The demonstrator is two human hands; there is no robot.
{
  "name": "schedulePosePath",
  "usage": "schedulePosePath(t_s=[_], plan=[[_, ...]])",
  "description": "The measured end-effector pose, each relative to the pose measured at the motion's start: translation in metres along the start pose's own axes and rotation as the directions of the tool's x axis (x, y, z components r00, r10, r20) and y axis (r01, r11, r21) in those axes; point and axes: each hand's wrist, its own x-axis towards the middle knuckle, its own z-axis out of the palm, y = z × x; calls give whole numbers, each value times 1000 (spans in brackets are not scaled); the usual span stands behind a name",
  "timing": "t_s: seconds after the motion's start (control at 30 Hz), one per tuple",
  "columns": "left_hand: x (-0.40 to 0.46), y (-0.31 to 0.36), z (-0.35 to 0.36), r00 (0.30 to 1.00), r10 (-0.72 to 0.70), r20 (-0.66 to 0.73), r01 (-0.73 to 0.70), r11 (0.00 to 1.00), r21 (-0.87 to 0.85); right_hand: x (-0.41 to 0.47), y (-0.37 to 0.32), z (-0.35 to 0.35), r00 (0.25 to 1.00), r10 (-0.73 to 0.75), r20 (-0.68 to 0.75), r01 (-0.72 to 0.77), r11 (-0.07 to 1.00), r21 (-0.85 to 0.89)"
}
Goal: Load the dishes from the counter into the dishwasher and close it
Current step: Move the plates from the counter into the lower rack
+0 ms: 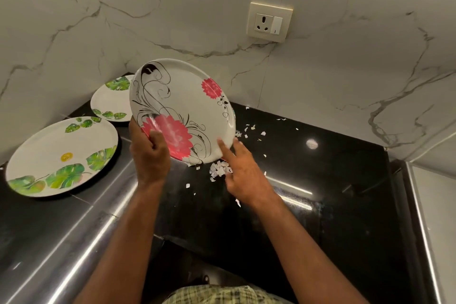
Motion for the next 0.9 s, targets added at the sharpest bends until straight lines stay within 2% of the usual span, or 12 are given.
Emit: schedulePosePath(t_s=[0.07, 0.1, 0.17, 0.27, 0.33, 0.57, 0.9], plan=[[-2, 4, 2, 1000, 16, 20, -16, 999, -28, 2, -2, 7, 996, -79, 39, 83, 988, -132], [-3, 6, 2, 999, 39, 28, -38, 999, -29, 2, 0, 12, 998, -49, 34, 54, 984, -168], [-5, 11, 2, 992, 115, 50, -115, 993, 0, -1, 6, 19, 994, 107, 7, -103, 970, -220], [-8, 11, 1, 969, 231, 86, -235, 971, 45, -1, 18, 16, 934, 354, -57, -354, 888, -292], [-9, 13, 0, 964, 240, 114, -246, 968, 42, 0, 21, 9, 899, 430, -90, -438, 860, -263], [-12, 17, 2, 968, 227, 109, -231, 972, 26, 1, 12, 11, 944, 320, -80, -330, 926, -183], [-14, 10, 15, 983, 161, 90, -158, 987, -41, -6, 10, -2, 957, 266, -120, -276, 958, -74]])
